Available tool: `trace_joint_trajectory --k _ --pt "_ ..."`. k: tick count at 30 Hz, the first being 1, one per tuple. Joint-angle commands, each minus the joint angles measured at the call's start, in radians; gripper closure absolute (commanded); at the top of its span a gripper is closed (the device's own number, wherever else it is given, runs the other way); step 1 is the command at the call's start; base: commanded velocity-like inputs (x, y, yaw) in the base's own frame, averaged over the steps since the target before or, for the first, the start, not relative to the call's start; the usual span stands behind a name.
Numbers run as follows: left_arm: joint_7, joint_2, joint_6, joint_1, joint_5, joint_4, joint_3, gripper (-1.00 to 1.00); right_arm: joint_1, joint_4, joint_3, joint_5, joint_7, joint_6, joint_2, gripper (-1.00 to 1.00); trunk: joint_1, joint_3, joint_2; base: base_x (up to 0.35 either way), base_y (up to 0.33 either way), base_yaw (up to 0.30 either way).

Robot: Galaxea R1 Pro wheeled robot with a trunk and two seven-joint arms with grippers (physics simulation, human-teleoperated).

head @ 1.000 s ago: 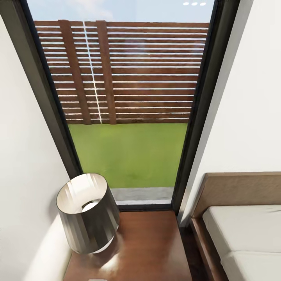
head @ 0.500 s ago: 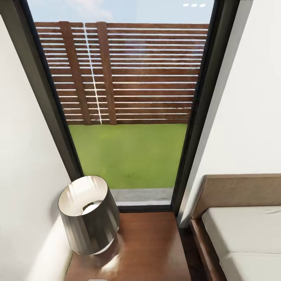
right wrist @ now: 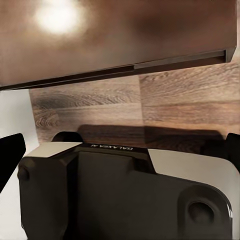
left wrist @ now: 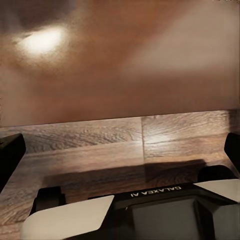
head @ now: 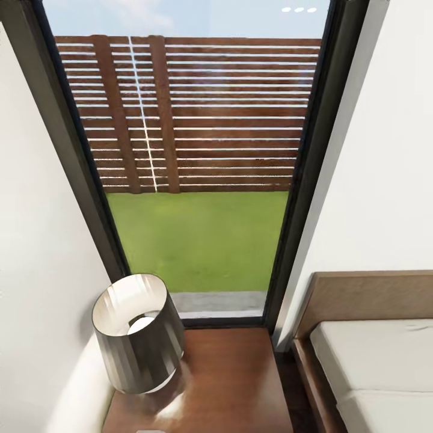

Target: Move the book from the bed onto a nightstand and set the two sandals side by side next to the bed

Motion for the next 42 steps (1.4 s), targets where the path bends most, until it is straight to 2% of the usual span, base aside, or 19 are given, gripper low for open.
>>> trace_joint_trajectory --k 1,42 --pt "-0.003 0.0 -0.003 -0.001 0.01 0.002 -0.008 -1.0 -0.001 -0.001 -0.009 0.005 0.004 0.007 0.0 -1.0 -0.004 0.002 0.007 0.0 0.0 0.0" --pt "-0.003 0.0 -0.003 -0.001 0.01 0.002 -0.008 -1.0 -0.001 -0.001 -0.009 0.006 0.014 0.008 0.0 -1.0 -0.161 0.131 0.294 0.0 0.0 0.0"
